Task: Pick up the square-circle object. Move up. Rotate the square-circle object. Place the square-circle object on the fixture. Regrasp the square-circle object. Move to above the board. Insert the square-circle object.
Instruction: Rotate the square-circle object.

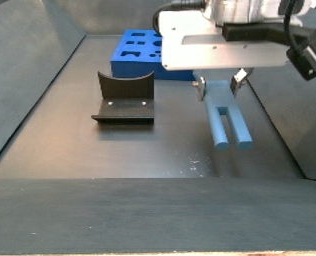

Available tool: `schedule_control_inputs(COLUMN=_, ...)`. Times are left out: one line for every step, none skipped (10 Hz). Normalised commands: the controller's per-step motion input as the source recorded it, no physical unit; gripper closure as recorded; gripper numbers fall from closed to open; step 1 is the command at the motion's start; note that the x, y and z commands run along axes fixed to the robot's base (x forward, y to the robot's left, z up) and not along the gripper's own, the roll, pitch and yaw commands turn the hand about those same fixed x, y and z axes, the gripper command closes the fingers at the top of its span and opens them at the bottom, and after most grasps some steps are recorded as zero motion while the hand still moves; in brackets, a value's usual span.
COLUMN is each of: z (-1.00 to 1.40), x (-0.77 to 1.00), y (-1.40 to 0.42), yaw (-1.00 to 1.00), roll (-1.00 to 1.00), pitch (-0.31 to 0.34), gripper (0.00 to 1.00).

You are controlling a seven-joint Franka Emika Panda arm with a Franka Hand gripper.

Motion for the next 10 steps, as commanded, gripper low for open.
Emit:
schedule_control_inputs(z=-1.00, x=0.03, y=0.01, yaw=0.05, roll=0.01, pitch=-0.022, gripper=1.00)
schedule_control_inputs(z=-0.91, x=0.03, y=0.01, yaw=0.04, roll=0.00, pitch=-0.018, gripper=1.00)
schedule_control_inputs(z=-0.73, x=0.04, y=0.01, yaw=0.03, roll=0.00, pitch=-0.012, gripper=1.00)
schedule_control_inputs(z=-0.59, x=0.04, y=0.01, yaw=0.02, roll=0.00, pitch=-0.007, gripper=1.00)
schedule_control_inputs(z=-0.40, x=0.04, y=0.01, yaw=0.02, roll=0.00, pitch=-0.009, gripper=1.00)
schedule_control_inputs(z=-0.27, x=0.04, y=0.01, yaw=0.02, roll=0.00, pitch=-0.009, gripper=1.00)
schedule_control_inputs(z=0.00, x=0.00, y=0.00, yaw=0.00, roll=0.00, pitch=0.000, gripper=0.00)
schedule_control_inputs(z=1.00, x=0.00, y=0.00, yaw=0.00, roll=0.00, pitch=0.000, gripper=0.00)
schedule_control_inputs(z=1.00, x=-0.01, y=0.00, yaw=0.00, roll=0.00, pitch=0.014, gripper=0.00)
schedule_control_inputs(z=1.00, x=-0.01, y=0.00, yaw=0.00, roll=-0.01, pitch=0.025, gripper=0.00)
